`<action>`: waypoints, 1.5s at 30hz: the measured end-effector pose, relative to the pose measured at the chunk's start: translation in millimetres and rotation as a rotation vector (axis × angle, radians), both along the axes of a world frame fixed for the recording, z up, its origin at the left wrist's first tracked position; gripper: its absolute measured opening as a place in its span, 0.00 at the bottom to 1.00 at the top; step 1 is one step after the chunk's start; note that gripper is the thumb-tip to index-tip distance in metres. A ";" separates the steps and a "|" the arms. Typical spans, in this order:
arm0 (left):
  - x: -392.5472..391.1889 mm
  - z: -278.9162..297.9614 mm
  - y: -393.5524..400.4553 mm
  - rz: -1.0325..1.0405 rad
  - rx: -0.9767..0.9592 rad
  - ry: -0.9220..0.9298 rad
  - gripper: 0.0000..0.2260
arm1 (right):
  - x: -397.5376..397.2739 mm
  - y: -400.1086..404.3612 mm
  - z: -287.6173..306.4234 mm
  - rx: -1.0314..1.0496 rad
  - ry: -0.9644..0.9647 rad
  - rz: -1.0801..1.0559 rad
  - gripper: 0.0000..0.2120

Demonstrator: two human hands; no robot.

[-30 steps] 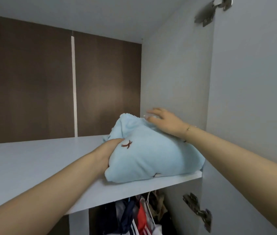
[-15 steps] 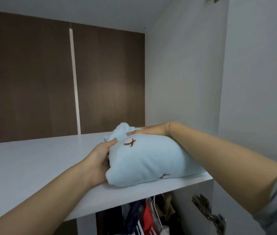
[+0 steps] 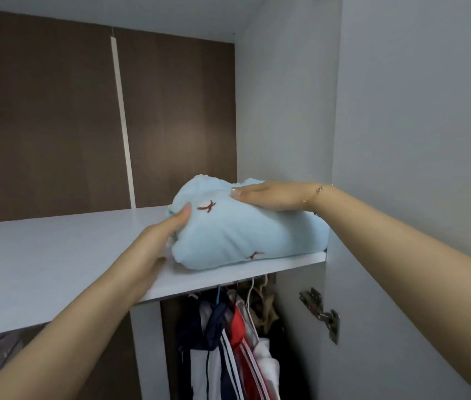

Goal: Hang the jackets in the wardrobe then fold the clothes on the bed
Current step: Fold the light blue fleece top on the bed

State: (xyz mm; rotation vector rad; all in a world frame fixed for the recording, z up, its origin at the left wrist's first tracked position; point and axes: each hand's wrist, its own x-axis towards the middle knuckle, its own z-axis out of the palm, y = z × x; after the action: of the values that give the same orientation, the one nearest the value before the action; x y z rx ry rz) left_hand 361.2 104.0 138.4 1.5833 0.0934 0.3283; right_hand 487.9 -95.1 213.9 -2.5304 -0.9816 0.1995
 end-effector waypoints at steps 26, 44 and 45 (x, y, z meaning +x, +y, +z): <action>93.7 80.8 -34.2 -0.001 1.233 0.122 0.22 | 33.8 -19.4 -29.2 0.137 -0.078 -0.172 0.26; 40.2 55.9 -57.4 0.307 0.981 -0.080 0.15 | -38.4 -48.6 -40.2 0.727 -0.095 -0.224 0.13; 25.1 51.2 -70.1 0.334 0.854 -0.187 0.13 | -53.8 -54.2 -46.9 0.864 -0.053 -0.215 0.14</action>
State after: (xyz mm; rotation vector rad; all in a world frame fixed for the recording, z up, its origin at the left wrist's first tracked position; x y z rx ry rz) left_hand 386.2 34.0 189.6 2.3725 0.0760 0.8552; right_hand 434.0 -149.3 167.0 -1.8143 -0.6083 -0.2998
